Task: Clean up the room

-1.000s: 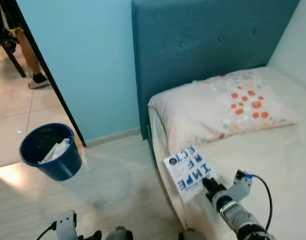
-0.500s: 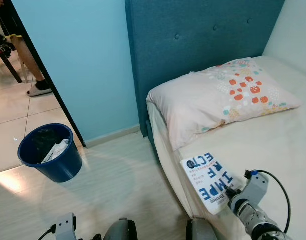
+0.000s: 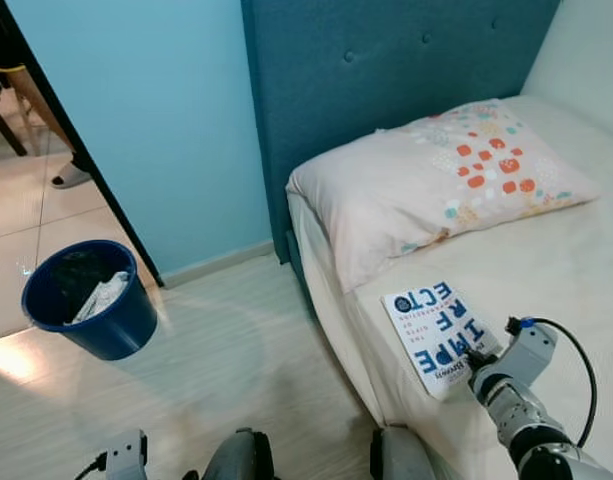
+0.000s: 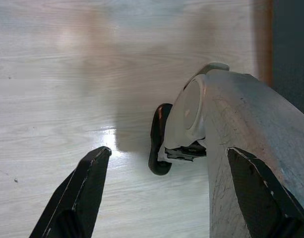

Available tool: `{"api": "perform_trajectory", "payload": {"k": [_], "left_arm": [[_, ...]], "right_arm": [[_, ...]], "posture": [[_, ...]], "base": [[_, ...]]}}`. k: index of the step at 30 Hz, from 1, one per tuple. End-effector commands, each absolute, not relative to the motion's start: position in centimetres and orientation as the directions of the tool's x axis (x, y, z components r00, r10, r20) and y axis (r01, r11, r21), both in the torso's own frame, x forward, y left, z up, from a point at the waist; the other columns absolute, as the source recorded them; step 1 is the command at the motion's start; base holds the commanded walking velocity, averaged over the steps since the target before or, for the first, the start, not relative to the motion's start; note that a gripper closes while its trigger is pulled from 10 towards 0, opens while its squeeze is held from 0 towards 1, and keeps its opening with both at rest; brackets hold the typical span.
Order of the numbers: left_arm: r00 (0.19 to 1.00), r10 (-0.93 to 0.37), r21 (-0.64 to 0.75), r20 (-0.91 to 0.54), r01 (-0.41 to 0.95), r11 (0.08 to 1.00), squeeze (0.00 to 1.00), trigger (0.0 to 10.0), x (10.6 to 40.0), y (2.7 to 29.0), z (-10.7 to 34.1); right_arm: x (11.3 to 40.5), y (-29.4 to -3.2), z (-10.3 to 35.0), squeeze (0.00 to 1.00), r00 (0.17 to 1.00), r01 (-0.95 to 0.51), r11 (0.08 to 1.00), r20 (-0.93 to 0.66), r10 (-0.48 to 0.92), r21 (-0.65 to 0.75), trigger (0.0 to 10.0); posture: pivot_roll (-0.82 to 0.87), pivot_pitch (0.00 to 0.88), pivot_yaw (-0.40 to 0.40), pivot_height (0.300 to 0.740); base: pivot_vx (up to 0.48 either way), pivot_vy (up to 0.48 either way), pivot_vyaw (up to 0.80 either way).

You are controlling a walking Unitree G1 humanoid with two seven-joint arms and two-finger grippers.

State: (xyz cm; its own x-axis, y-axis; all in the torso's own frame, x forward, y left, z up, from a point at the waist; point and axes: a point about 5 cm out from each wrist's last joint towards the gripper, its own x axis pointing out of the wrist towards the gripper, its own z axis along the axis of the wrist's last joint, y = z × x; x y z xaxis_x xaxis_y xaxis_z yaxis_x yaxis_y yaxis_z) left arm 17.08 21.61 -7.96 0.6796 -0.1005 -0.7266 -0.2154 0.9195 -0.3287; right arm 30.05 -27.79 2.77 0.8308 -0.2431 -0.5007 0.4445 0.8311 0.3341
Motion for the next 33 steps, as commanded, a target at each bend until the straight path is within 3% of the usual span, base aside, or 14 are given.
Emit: {"api": "perform_trajectory", "payload": {"k": [1,8,11,12,17,22,33], "left_arm": [[0.657,-0.097,-0.313,-0.748,-0.221,0.924,0.0,10.0,15.9,22.2,-8.3],[0.66,-0.087,-0.303,-0.746,-0.221,0.927,0.0,10.0,15.2,23.3,-8.3],[0.66,-0.085,-0.301,-0.746,-0.221,0.928,0.0,10.0,14.9,23.6,-8.3],[0.66,-0.086,-0.302,-0.746,-0.22,0.928,0.0,10.0,14.8,23.6,-8.3],[0.662,-0.096,-0.309,-0.743,-0.213,0.927,0.0,10.0,14.8,23.4,-8.3],[0.665,-0.103,-0.314,-0.74,-0.207,0.927,0.0,10.0,14.9,23.3,-8.3],[0.668,-0.106,-0.318,-0.737,-0.204,0.926,0.0,10.0,14.9,23.4,-8.3]], "right_arm": [[29.9,-26.7,2.1,0.0,0.83,0.422,0.835,-0.522,-0.198,0.353,10.0],[30.7,-26.0,2.8,0.0,0.857,0.341,0.866,-0.501,-0.126,0.366,10.0],[31.0,-27.1,3.5,0.0,0.853,0.312,0.906,-0.505,-0.134,0.286,10.0],[30.9,-27.9,3.8,0.0,0.843,0.292,0.937,-0.515,-0.156,0.193,10.0],[31.0,-30.5,5.5,0.0,0.832,0.288,0.958,-0.496,-0.248,0.005,10.0],[31.5,-31.5,6.9,0.0,0.846,0.322,0.946,-0.453,-0.28,0.018,10.0],[31.5,-30.6,6.2,0.0,0.852,0.306,0.95,-0.464,-0.245,0.059,10.0]], "posture": [[0.05,0.269,0.072,0.625],[0.07,0.302,0.082,0.625],[0.07,0.315,0.086,0.625],[0.07,0.32,0.089,0.625],[0.07,0.333,0.093,0.625],[0.07,0.334,0.093,0.625],[0.07,0.332,0.096,0.625]], "base": [[0.0,0.0,0.0],[0.0,0.0,0.0],[0.0,0.0,0.0],[0.0,0.0,0.0],[0.0,0.0,0.0],[0.0,0.0,0.0],[0.0,0.0,0.0]]}}
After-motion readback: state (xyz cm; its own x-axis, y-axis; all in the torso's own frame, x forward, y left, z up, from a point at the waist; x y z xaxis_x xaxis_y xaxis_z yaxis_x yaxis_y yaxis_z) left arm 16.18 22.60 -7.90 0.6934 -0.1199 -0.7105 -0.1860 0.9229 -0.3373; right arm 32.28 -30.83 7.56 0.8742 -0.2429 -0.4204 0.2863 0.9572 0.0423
